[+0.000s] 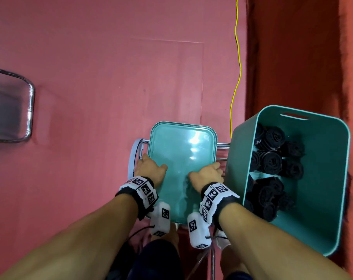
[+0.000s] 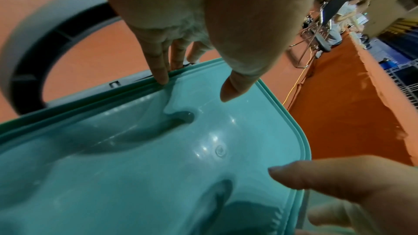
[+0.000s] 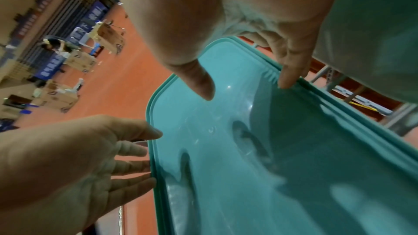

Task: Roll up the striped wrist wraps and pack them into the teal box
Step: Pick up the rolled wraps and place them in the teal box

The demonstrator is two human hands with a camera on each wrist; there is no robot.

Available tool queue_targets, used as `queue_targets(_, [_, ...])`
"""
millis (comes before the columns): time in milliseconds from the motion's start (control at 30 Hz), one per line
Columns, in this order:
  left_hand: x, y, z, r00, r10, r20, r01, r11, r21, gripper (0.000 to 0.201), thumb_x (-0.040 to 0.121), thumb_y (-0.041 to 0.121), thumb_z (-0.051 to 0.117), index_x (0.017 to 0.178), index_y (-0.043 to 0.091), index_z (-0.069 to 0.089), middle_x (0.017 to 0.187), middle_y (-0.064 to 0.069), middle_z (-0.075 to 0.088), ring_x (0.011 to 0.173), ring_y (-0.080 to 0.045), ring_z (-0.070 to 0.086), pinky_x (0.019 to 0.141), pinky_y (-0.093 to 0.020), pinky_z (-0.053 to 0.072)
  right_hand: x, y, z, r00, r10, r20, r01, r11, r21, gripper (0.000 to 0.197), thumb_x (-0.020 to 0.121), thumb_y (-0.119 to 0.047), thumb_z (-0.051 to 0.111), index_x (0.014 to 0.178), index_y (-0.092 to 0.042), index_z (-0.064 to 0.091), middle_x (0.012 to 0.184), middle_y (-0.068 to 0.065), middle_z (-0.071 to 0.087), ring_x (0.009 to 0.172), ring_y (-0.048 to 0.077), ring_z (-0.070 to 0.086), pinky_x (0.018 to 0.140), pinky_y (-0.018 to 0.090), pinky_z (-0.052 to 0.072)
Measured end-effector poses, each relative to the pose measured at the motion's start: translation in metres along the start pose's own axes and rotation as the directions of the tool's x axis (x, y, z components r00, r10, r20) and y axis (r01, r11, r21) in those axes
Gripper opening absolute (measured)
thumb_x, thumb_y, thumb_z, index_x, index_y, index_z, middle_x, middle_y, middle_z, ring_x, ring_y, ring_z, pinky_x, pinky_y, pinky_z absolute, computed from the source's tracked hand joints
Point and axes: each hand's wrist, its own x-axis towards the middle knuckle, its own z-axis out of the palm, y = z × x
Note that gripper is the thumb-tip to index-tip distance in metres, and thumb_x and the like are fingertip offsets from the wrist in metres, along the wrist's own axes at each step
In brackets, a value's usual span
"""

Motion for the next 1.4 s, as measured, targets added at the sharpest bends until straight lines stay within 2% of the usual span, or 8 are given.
queue_targets(367, [-0.079,0.044,-0.084,0.974,0.117,-0.193,-0.153,0.971,-0.184,0.058,0.089,0.028,0.062,0.140,0.009,0.042,0.136,-0.018,0.051,0.118,-0.039,0.056,0.098,-0.041,0.048,-0.075,-0.035,-0.087,0.978,-0.172,-0.120,0.173,0.985,0.005,0.067,0.087,-0.025,0.065,0.137,0.003,0.031,0.140,0.023,0.039,0.125,0.041,0.049,0.099,0.039,0.044])
queue_targets(733, [-0.169,0.105,-0.168,0.819,0.204,-0.536,-0.496,0.722,-0.483,0.028,0.094,0.014,0.050,0.115,0.021,0.067,0.105,0.004,0.066,0.092,-0.020,0.058,0.078,-0.023,0.039,-0.142,-0.029,-0.189,0.855,-0.282,-0.436,0.452,0.817,0.358,0.032,0.091,-0.007,0.053,0.122,-0.012,0.059,0.117,0.019,0.069,0.113,0.042,0.058,0.086,0.037,0.042])
queue_targets(900, [-0.169,0.122,-0.183,0.788,0.156,-0.596,-0.575,0.532,-0.622,0.031,0.077,0.050,0.047,0.071,0.032,0.070,0.087,-0.006,0.075,0.092,-0.032,0.071,0.090,-0.047,0.057,-0.155,-0.016,-0.217,0.816,-0.264,-0.514,0.537,0.674,0.507,0.021,0.093,-0.013,0.052,0.101,-0.015,0.071,0.107,0.016,0.073,0.106,0.039,0.061,0.092,0.040,0.048])
queue_targets(1000, [-0.169,0.131,-0.186,0.842,0.148,-0.518,-0.525,0.444,-0.726,0.038,0.072,0.065,0.050,0.063,0.036,0.073,0.078,-0.005,0.075,0.088,-0.032,0.074,0.090,-0.050,0.058,-0.134,-0.004,-0.223,0.828,-0.236,-0.509,0.544,0.558,0.626,0.023,0.074,-0.035,0.053,0.076,-0.026,0.073,0.081,0.012,0.073,0.094,0.042,0.067,0.089,0.053,0.054])
queue_targets(1067, [-0.190,0.140,-0.186,0.874,0.157,-0.460,-0.484,0.372,-0.792,0.036,0.080,0.053,0.061,0.061,0.025,0.073,0.071,-0.005,0.073,0.078,-0.028,0.073,0.082,-0.042,0.061,-0.115,0.007,-0.229,0.856,-0.245,-0.456,0.515,0.483,0.708,0.022,0.066,-0.043,0.052,0.065,-0.038,0.073,0.070,0.006,0.069,0.097,0.044,0.066,0.092,0.057,0.053])
queue_targets(1167, [-0.196,0.147,-0.175,0.889,0.204,-0.410,-0.455,0.290,-0.842,0.023,0.089,0.030,0.069,0.072,0.015,0.070,0.067,-0.006,0.068,0.071,-0.023,0.069,0.063,-0.029,0.058,-0.135,0.020,-0.250,0.902,-0.211,-0.376,0.428,0.338,0.838,0.028,0.089,-0.032,0.056,0.065,-0.024,0.069,0.057,-0.011,0.067,0.090,0.028,0.068,0.103,0.047,0.052])
queue_targets(1267, [-0.194,0.151,-0.162,0.907,0.261,-0.330,-0.405,0.324,-0.855,0.015,0.093,0.018,0.067,0.080,0.011,0.068,0.079,-0.011,0.068,0.072,-0.021,0.069,0.068,-0.028,0.060,-0.141,0.038,-0.262,0.929,-0.170,-0.328,0.359,0.207,0.910,0.022,0.091,-0.026,0.066,0.071,-0.017,0.068,0.060,-0.005,0.069,0.075,0.017,0.066,0.086,0.035,0.059])
queue_targets(1400, [-0.174,0.149,-0.141,0.771,0.505,-0.388,-0.613,0.424,-0.666,0.007,0.082,0.000,0.073,0.089,0.001,0.072,0.078,-0.018,0.072,0.075,-0.030,0.073,0.077,-0.045,0.061,-0.139,0.073,-0.272,0.924,-0.172,-0.342,0.369,0.159,0.916,0.020,0.088,0.002,0.061,0.071,-0.005,0.070,0.070,0.007,0.066,0.062,0.013,0.065,0.062,0.024,0.056])
